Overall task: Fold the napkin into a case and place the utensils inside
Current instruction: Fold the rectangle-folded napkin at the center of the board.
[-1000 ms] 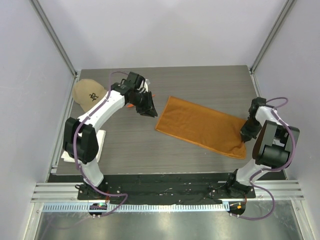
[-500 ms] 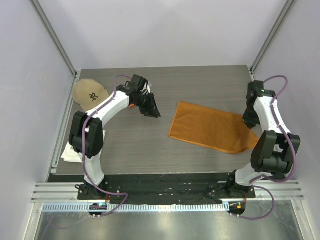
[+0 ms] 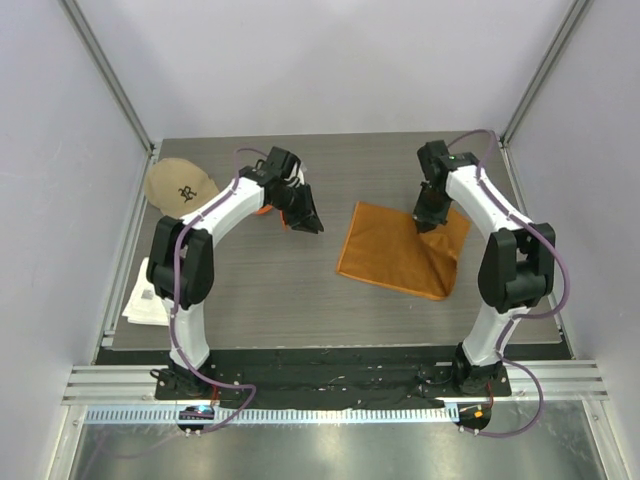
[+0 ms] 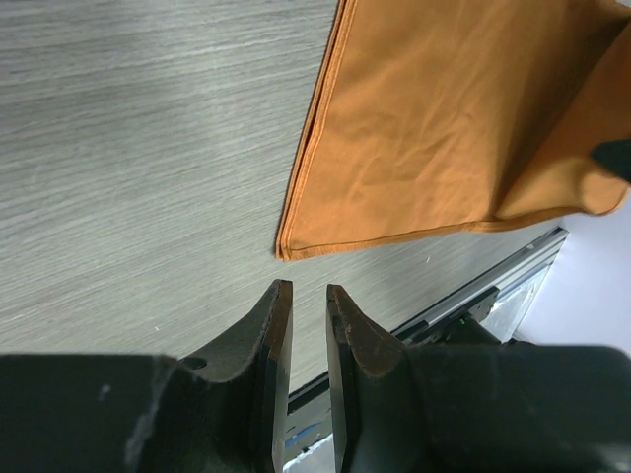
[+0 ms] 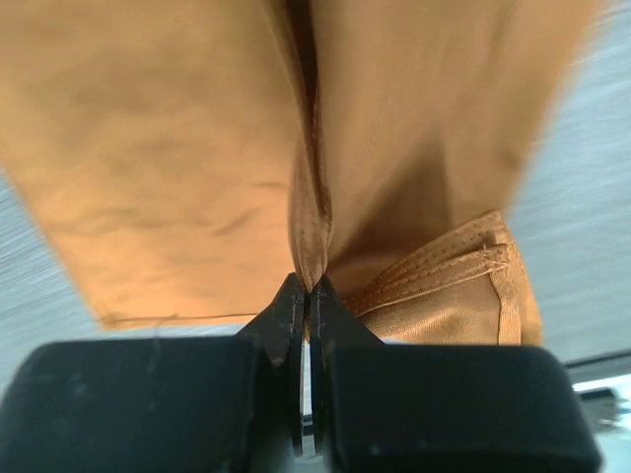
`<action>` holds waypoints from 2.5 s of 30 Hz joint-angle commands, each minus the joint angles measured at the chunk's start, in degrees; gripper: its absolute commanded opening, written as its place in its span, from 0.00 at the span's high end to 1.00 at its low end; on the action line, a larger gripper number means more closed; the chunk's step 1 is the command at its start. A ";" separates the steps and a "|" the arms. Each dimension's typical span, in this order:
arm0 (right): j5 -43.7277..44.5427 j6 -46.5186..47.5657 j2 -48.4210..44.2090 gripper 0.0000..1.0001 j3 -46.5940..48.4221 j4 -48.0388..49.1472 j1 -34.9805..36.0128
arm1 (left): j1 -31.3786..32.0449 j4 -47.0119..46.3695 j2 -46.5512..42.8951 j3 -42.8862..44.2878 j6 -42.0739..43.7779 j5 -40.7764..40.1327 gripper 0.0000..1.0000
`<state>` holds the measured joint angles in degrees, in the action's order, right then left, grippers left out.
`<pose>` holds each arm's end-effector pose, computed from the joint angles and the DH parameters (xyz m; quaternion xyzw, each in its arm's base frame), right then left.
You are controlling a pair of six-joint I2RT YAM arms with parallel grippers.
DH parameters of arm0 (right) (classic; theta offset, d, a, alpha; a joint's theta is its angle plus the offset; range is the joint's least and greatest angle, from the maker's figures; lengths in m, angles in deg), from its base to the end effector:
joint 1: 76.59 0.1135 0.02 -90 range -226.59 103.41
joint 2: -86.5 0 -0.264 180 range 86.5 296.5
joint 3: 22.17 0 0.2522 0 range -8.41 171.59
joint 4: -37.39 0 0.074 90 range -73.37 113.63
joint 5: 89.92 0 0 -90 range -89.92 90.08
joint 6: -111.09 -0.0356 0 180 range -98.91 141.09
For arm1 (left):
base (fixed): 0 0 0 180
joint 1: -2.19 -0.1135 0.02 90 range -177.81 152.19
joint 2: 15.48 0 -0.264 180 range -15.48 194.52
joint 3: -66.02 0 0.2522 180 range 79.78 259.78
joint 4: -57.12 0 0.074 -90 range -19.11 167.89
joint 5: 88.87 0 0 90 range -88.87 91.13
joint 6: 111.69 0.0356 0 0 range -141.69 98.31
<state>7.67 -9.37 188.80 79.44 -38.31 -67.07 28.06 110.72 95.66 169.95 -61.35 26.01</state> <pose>0.3500 0.0539 0.2622 0.1878 0.9729 -0.0213 0.1336 0.3689 -0.1955 0.2353 -0.0596 0.9447 -0.3085 0.0941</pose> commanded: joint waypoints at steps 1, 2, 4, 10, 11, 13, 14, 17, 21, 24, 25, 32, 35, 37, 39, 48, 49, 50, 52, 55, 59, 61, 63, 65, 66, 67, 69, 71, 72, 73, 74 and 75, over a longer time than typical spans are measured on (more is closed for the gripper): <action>-6.80 -8.72 0.44 0.99 0.30 5.15 3.31 | 0.24 0.60 1.02 3.26 1.34 0.25 0.77; -9.85 -9.52 0.27 0.99 -0.48 6.11 3.75 | 0.24 0.68 1.02 3.43 1.43 0.17 0.76; -11.11 -12.41 0.09 0.99 -1.45 9.10 4.63 | 0.24 0.77 1.02 3.61 1.78 0.16 0.76; -14.01 -18.31 0.53 0.99 -3.48 14.38 7.09 | 0.24 0.42 2.07 3.61 2.13 -0.54 0.76; -13.92 -19.19 0.44 0.99 -3.57 14.64 7.70 | 0.24 0.16 2.42 3.43 1.96 -0.71 0.76; -14.01 -19.46 0.44 0.99 -3.04 15.26 8.23 | 0.24 -0.28 4.08 3.96 1.95 -0.80 0.76; -14.19 -19.46 0.70 0.99 -2.26 15.26 8.67 | 0.32 -0.63 4.53 3.87 1.87 -0.80 0.76; -14.98 -19.99 1.23 0.99 -1.90 15.00 8.94 | 0.59 -2.65 6.28 3.78 1.43 -1.50 0.77; -16.20 -21.65 2.20 0.99 -2.25 16.84 9.82 | 1.38 -2.75 9.54 5.36 1.51 -2.29 0.77; -17.09 -22.89 3.43 0.99 -2.16 18.25 10.34 | 2.26 -2.13 11.12 6.07 1.69 -2.74 0.78; -17.35 -23.07 3.78 0.99 -1.99 18.60 10.26 | 2.52 -2.22 11.12 5.98 1.69 -3.08 0.78; -19.63 -26.32 5.89 0.99 -2.07 21.15 11.31 | 3.22 -2.48 10.86 4.23 2.13 -3.70 0.78; -20.16 -27.98 6.59 0.99 -2.51 22.29 12.01 | 3.22 -2.74 10.60 3.00 2.39 -3.70 0.78; -20.25 -28.34 6.86 0.99 -2.60 22.56 12.19 | 3.22 -2.83 10.77 2.73 2.48 -3.70 0.78; -20.69 -29.22 7.03 0.99 -2.95 22.91 12.45 | 3.22 -2.74 10.95 2.55 2.83 -3.70 0.78; -21.22 -29.84 8.88 0.99 -3.39 23.87 13.07 | 3.31 -3.54 11.04 1.41 2.22 -2.38 0.79; -21.57 -29.66 9.14 0.99 -3.39 23.96 13.07 | 3.31 -3.54 11.04 1.15 2.22 -2.47 0.79; -21.83 -29.40 9.75 0.99 -3.13 24.05 13.07 | 3.31 -3.54 11.04 1.06 2.22 -2.47 0.79; -22.36 -29.22 10.63 0.99 -3.13 24.31 13.07 | 3.31 -3.62 10.86 0.89 2.22 -2.39 0.79; -22.80 -28.87 11.95 0.99 -2.78 25.19 13.07 | 3.31 -3.54 10.77 0.80 2.22 -2.47 0.79; -23.24 -28.17 13.89 0.99 -1.20 25.54 13.16 | 3.31 -3.45 10.60 0.62 2.31 -2.47 0.79; -23.59 -27.90 15.03 0.99 -0.93 25.54 13.07 | 3.31 -3.36 10.42 0.45 2.22 -2.65 0.79; -23.85 -27.46 15.47 0.99 -0.84 25.63 13.16 | 3.31 -3.36 10.42 0.53 2.31 -2.56 0.79; -23.86 -27.29 15.73 0.99 -0.84 25.81 13.16 | 3.31 -3.27 10.42 0.71 2.31 -2.65 0.79; -23.94 -26.85 15.74 0.99 -0.76 25.81 13.07 | 3.31 -3.18 10.33 0.80 2.31 -2.65 0.79; -24.12 -26.59 16.08 0.99 -0.32 25.90 13.07 | 3.31 -3.18 10.33 0.80 2.31 -2.82 0.79; -24.03 -25.88 16.35 0.99 0.03 25.55 13.07 | 3.31 -3.27 10.33 0.88 2.22 -2.82 0.79; -24.38 -25.36 16.52 0.99 0.39 25.37 13.24 | 3.31 -3.27 10.51 0.88 2.31 -2.82 0.79; -24.38 -25.35 16.61 0.99 0.56 25.11 13.42 | 3.31 -3.27 10.60 0.80 2.22 -2.82 0.79; -24.47 -25.27 16.61 0.99 0.56 25.11 13.42 | 3.31 -3.27 10.60 0.88 2.22 -2.82 0.79; -24.73 -25.35 16.70 0.99 0.65 25.19 13.59 | 3.31 -3.27 10.68 0.88 2.22 -2.74 0.79; -24.99 -25.44 16.79 0.98 0.65 25.37 13.60 | 3.31 -3.36 10.77 0.88 2.22 -2.65 0.79</action>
<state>-15.85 -35.77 205.52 77.76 -13.65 -54.18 31.38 108.58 107.61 170.63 -60.00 22.75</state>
